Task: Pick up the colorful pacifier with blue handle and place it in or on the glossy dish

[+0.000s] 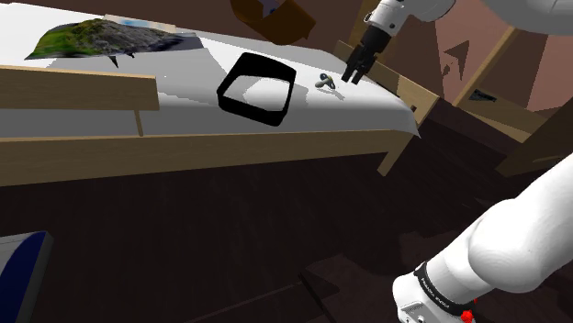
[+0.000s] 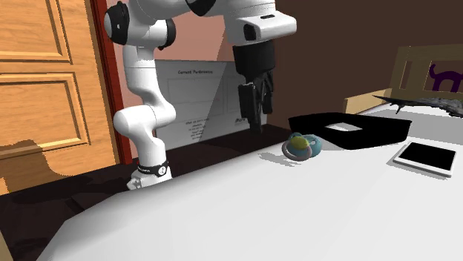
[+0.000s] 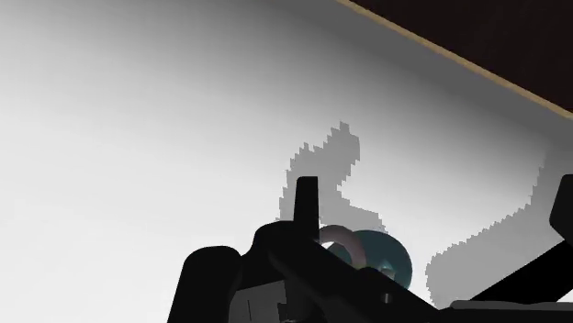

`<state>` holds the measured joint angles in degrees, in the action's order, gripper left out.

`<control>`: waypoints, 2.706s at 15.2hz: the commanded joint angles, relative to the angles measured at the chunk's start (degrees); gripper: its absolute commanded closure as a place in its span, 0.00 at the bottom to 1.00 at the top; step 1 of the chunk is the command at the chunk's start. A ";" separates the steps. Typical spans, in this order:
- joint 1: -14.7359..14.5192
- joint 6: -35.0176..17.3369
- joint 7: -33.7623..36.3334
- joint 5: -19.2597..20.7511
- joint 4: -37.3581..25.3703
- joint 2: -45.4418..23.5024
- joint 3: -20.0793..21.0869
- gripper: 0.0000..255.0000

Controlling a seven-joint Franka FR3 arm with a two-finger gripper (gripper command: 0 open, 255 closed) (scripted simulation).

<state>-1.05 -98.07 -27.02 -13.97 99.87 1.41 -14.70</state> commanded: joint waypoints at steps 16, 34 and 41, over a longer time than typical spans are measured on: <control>3.07 2.19 -5.94 -10.88 -19.74 -19.80 -0.47 0.00; 3.25 3.71 -5.45 -10.87 -21.52 -19.98 -0.50 1.00; 4.08 9.35 -3.68 -11.10 -28.64 -21.23 -0.54 1.00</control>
<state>2.85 -89.86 -31.11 -24.96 72.92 -19.30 -15.26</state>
